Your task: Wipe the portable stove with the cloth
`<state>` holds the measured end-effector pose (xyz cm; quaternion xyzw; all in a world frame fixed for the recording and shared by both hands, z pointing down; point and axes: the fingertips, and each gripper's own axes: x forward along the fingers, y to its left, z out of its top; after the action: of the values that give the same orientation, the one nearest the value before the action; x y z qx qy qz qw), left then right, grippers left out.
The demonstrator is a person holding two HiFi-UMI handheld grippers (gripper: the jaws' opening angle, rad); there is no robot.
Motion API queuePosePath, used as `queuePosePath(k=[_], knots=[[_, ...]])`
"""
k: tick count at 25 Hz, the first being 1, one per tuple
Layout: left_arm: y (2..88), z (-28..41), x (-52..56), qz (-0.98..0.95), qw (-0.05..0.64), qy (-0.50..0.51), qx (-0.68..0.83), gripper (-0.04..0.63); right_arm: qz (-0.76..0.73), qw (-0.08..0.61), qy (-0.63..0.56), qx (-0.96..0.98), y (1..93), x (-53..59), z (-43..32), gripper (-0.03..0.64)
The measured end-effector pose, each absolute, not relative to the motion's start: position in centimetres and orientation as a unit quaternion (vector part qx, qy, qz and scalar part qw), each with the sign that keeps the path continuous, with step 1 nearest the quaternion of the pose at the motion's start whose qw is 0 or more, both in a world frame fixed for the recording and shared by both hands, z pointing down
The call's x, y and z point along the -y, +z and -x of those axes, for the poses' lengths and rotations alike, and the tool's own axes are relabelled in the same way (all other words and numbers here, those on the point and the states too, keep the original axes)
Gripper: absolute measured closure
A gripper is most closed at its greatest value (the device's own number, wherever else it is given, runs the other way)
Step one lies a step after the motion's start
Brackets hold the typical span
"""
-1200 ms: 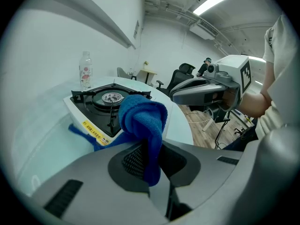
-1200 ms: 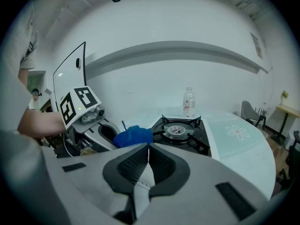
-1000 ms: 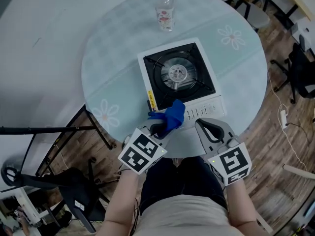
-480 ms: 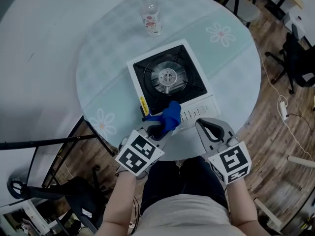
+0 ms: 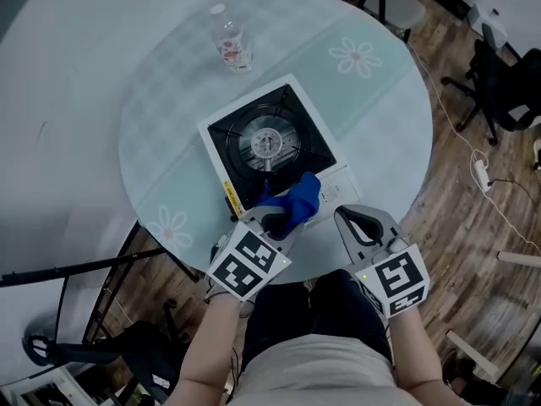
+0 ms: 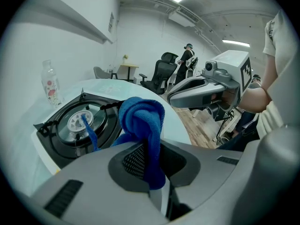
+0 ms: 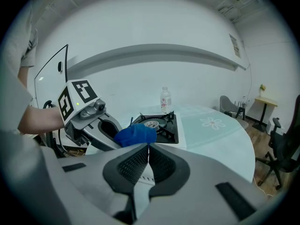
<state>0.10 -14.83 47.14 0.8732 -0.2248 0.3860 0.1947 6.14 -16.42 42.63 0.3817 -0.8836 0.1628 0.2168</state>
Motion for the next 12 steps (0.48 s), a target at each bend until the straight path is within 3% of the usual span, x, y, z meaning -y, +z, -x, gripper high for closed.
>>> queuePosePath(k=[12], knots=[[47.2, -3.7, 16.4, -0.884, 0.170, 0.394, 0.182, 0.535, -0.419, 0.212, 0.178, 0.865, 43.4, 16.8, -9.4, 0.594]])
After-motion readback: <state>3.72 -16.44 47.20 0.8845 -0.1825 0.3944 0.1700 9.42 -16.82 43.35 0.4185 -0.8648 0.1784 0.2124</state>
